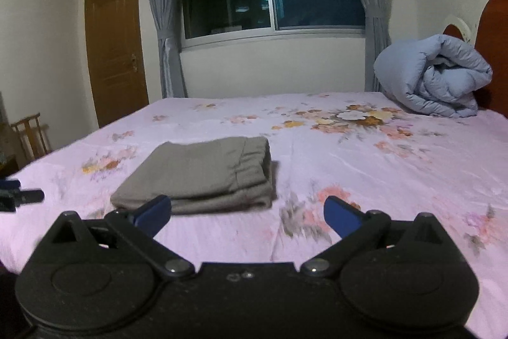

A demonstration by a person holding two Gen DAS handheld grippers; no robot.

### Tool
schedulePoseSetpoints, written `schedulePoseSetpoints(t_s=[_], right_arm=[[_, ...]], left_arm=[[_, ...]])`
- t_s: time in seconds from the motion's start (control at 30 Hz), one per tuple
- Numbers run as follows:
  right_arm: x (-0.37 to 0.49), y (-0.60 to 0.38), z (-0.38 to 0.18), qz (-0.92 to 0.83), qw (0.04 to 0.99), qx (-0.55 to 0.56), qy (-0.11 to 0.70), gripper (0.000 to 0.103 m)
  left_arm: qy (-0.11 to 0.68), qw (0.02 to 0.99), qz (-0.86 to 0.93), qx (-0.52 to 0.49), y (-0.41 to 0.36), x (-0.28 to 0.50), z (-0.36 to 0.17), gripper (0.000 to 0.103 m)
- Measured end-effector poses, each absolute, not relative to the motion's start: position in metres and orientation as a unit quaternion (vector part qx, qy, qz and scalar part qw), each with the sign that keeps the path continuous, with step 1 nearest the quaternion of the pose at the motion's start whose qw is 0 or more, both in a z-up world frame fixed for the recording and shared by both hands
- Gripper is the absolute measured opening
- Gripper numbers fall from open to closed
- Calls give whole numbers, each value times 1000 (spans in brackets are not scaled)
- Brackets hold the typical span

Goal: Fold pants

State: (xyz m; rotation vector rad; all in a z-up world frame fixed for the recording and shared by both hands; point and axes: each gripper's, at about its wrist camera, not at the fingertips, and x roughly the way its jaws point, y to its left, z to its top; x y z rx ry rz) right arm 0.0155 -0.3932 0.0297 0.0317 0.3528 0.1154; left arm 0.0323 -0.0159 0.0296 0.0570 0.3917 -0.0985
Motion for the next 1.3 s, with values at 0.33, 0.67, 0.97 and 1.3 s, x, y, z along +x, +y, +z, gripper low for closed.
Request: schedulePoseSetpoints(t_s=[0.33,0.67,0.97,1.3], right_arm=[[-31,-387,27,52,985,3,162,97],[-32,-391,18,38,985,23,169,97],[-31,-395,16,38,984,32,172,97],[-32,-393,16,37,984,30,171,97]], left_arm=[[176,983,-55,0,-19,-26,26,103],[185,981,-52,-20,-17,-30,16,103],[182,982,-53,-17,-19,-30,14,103],[182,982,-52,-16,-20,-30,14,103]])
